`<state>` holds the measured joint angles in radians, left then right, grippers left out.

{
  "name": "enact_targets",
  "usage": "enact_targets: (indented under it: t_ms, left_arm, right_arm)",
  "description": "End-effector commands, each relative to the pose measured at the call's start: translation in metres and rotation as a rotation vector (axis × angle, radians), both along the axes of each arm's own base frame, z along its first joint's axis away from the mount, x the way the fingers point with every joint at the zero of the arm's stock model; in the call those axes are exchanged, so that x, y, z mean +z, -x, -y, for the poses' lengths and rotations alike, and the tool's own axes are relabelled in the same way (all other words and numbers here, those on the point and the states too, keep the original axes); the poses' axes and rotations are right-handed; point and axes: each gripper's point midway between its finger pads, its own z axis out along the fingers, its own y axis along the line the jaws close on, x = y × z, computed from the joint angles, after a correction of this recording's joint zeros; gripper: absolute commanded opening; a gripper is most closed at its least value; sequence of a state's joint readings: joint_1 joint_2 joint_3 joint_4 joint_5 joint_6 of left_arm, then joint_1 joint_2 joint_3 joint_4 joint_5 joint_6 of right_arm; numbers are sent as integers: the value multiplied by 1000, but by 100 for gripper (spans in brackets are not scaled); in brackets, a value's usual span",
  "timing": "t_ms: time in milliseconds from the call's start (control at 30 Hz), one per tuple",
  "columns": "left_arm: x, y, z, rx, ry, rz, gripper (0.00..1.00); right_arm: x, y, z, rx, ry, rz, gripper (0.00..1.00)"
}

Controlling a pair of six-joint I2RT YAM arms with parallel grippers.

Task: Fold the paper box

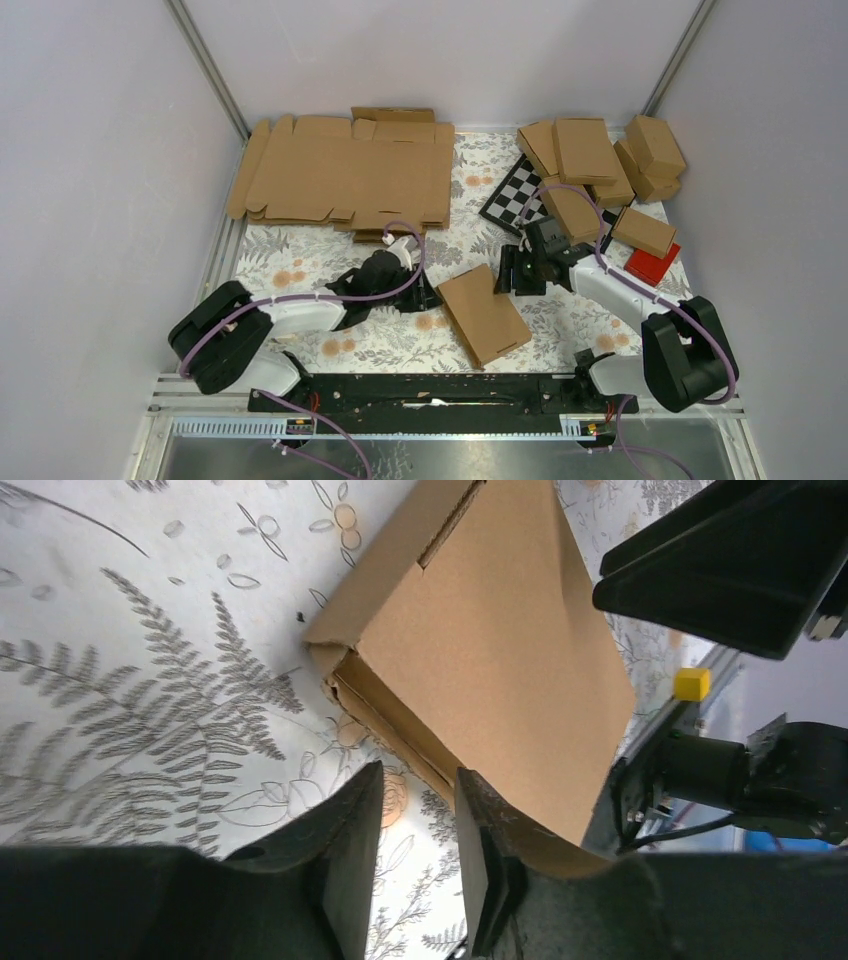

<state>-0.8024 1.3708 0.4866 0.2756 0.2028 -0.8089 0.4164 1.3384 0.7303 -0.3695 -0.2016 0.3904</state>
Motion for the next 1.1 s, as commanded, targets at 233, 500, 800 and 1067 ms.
enact_targets:
  t_ms: [233,500,800,1067]
  left_arm:
    - [5,9,29,-33,187,-118,43]
    - [22,2,53,-101,287,-91,23]
    - [39,-12,73,-153,284,-56,19]
    - [92,-16,77,-187,333,14,20]
  right_arm:
    - [-6,21,-11,-12,-141,-35,46]
    - [-7,31,-18,-7,-206,-56,30]
    - [-1,47,-26,8,-282,-97,23]
    - [5,43,-31,8,-308,-90,18]
